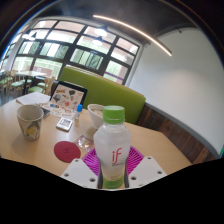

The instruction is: Pour water

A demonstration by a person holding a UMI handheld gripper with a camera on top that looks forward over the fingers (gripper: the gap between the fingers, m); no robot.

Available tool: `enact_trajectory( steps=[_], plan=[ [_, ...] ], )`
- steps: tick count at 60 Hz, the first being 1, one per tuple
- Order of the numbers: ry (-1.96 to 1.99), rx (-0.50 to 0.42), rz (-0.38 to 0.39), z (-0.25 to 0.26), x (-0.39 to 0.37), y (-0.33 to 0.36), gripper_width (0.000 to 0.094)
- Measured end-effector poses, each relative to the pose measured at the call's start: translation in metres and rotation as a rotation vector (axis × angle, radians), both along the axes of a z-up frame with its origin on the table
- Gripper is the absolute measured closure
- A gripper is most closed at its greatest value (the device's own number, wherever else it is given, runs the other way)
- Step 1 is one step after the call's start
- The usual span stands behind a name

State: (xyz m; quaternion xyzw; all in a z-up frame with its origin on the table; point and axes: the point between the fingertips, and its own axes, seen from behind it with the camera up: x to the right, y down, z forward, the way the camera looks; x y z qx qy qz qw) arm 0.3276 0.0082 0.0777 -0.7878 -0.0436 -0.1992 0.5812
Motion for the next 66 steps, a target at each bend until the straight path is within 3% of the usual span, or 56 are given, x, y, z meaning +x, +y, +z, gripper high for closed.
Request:
enact_trajectory(
  steps=[15, 23, 37, 51, 61, 66],
  plan=[
    [-0.858, -0.037, 0.0, 0.106, -0.061, 0.025, 0.0648],
    [-1.46, -0.082, 0.026, 0.129, -0.121, 0.044, 0.0649],
    [-1.985, -0.147, 0.02, 0.143, -0.177, 0.081, 0.0649],
    [-2.152, -0.23, 0.062, 0.133, -0.184, 0.078, 0.0648],
    [-2.1, -0.224, 0.085, 0.126, -0.177, 0.08, 0.0647],
    [-1.977, -0.163, 0.085, 0.134, -0.172, 0.08, 0.0647]
  ],
)
